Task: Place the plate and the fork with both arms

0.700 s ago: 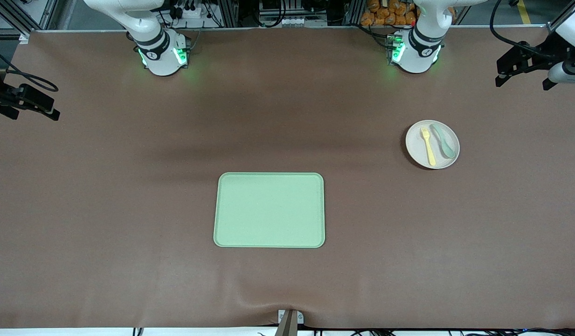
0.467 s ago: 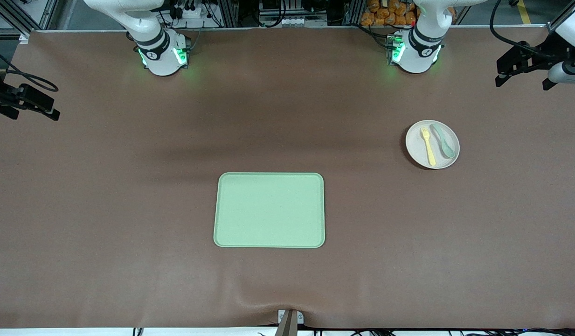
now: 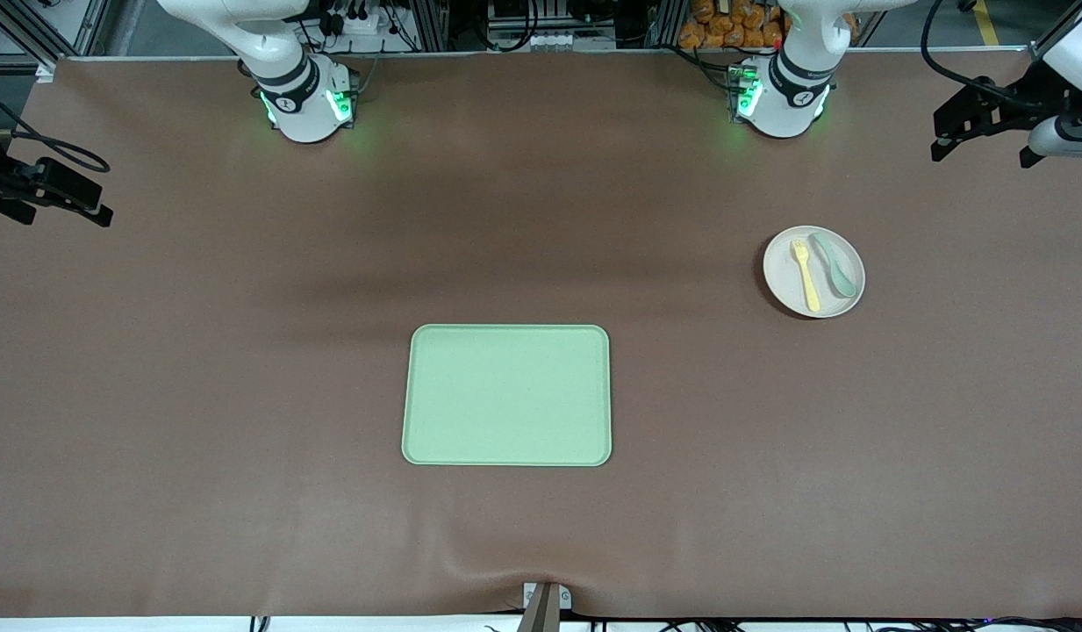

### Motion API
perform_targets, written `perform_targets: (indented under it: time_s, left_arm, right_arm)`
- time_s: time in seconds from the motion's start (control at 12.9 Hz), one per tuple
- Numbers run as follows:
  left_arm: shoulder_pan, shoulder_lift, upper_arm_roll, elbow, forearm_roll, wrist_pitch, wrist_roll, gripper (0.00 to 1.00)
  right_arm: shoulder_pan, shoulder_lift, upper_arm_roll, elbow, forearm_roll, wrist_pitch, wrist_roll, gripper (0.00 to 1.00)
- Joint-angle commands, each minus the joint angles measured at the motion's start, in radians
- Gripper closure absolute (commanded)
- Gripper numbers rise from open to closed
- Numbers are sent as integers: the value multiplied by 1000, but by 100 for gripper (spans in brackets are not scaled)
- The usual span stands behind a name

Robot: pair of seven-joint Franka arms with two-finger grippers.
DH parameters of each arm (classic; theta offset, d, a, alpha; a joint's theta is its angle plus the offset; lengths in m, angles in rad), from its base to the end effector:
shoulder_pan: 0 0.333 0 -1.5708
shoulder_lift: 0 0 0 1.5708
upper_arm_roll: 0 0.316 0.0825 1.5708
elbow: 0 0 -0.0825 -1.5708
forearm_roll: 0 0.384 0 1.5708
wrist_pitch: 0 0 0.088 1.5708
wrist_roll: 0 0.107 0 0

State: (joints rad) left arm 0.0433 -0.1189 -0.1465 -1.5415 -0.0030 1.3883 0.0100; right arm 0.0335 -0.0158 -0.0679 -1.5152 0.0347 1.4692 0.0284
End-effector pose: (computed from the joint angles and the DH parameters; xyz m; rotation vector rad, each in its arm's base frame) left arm 0.4935 -0.0571 0.6842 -3.1202 0.1755 0.0545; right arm 0.5392 -0.0149 0.6504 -3.1041 0.0928 0.0468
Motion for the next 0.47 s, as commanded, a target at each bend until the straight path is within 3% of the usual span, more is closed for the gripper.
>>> perform_targets:
  time_s: [0.0, 0.39]
  left_arm:
    - [10, -22, -4, -16, -15, -9, 8, 0]
    - [12, -15, -1, -17, -15, -8, 7, 0]
  right_arm:
    - [-20, -7, 13, -8, 13, -1, -12, 0]
    - [-20, -7, 13, -8, 11, -1, -12, 0]
